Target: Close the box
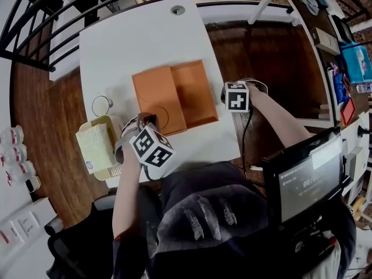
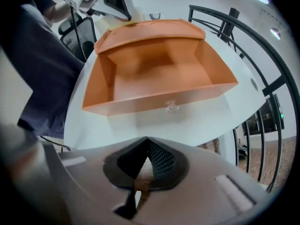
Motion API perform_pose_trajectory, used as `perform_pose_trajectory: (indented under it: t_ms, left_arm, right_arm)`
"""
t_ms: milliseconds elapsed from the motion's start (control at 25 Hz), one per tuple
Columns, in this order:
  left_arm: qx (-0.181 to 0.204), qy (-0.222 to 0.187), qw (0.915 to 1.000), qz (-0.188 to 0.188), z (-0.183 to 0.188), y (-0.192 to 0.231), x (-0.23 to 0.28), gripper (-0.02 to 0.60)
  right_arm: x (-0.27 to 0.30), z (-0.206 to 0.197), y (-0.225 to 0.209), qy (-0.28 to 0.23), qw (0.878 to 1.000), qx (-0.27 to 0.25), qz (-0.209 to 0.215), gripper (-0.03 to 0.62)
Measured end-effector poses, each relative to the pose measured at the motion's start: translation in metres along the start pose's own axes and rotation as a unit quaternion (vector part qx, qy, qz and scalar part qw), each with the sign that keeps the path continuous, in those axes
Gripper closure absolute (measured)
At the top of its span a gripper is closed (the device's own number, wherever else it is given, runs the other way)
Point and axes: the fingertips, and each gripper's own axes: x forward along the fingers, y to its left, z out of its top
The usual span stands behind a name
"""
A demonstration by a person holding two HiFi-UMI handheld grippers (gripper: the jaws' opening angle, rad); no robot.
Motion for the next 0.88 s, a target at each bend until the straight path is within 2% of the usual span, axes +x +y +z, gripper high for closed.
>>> perform_pose_trajectory:
  t_ms: [280,440,520,640,880]
  left_arm:
    - [-0.004,0.012,0.9999,-0.003,-0.006,0.005,0.001,0.566]
    - [-0.073,0.032,0.9967,0.013,-0.025,0.024,-0.005,0.566]
    - [-0.093,0.044,0.9944,0.025,-0.033,0.035,-0.007,0.566]
    - [-0.09,0.059,0.9937,0.031,-0.04,0.041,-0.005,0.566]
    - [-0.068,0.074,0.9949,-0.001,-0.045,0.03,0.013,0.566]
  right_arm:
    - [0.002,0.0,0.0,0.019,1.0,-0.011,0.009,0.589]
    - [0.002,0.001,-0.001,0.016,1.0,-0.003,0.019,0.589]
    - [0.002,-0.001,0.0,0.02,1.0,-0.003,0.021,0.588]
    - [0.002,-0.003,0.0,0.029,0.999,-0.008,0.024,0.588]
    - [0.003,0.001,0.0,0.029,0.999,-0.017,0.023,0.588]
